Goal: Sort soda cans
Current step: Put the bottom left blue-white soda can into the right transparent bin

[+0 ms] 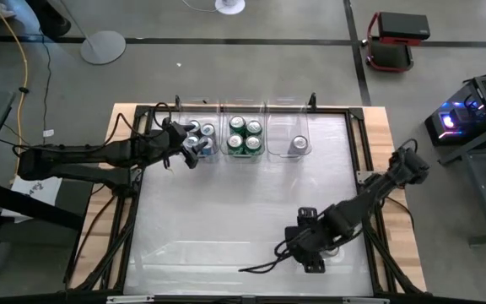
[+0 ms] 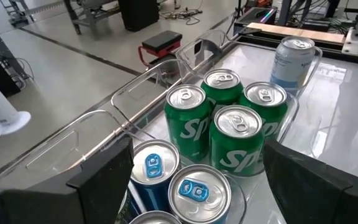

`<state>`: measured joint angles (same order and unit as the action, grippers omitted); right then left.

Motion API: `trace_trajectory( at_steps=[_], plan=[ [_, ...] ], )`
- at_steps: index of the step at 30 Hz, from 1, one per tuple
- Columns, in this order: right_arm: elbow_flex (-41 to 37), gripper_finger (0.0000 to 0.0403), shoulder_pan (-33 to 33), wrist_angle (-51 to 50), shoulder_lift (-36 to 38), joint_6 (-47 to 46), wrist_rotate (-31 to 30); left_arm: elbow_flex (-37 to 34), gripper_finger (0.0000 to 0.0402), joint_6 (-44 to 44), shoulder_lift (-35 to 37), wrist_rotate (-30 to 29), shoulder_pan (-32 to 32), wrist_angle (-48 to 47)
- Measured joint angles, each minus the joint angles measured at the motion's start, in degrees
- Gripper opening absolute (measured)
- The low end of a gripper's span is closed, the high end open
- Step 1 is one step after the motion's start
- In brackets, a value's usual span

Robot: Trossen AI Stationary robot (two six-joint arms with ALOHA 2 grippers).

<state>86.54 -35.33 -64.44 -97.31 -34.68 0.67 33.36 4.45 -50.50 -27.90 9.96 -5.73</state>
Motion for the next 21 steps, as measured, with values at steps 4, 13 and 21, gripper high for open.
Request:
trace_trajectory(
  at_steps=[4, 13, 21],
  plan=[
    [0.0, 0.0355, 0.1, -4.2, -2.1, -0.4, 1.3, 0.0, 0.0333, 0.8, 0.0, 0.2, -0.3, -0.7],
    [0.0, 0.0355, -0.2, -5.4, -5.2, 9.8, 1.3, 0.0, 0.0333, 0.9, 0.0, 0.3, -0.7, -1.5],
    [0.0, 0.0332, 0.8, -5.8, -8.0, 17.0, 1.8, -1.0, 0.0333, 0.9, -0.2, 0.3, -0.7, -1.3]
  ],
)
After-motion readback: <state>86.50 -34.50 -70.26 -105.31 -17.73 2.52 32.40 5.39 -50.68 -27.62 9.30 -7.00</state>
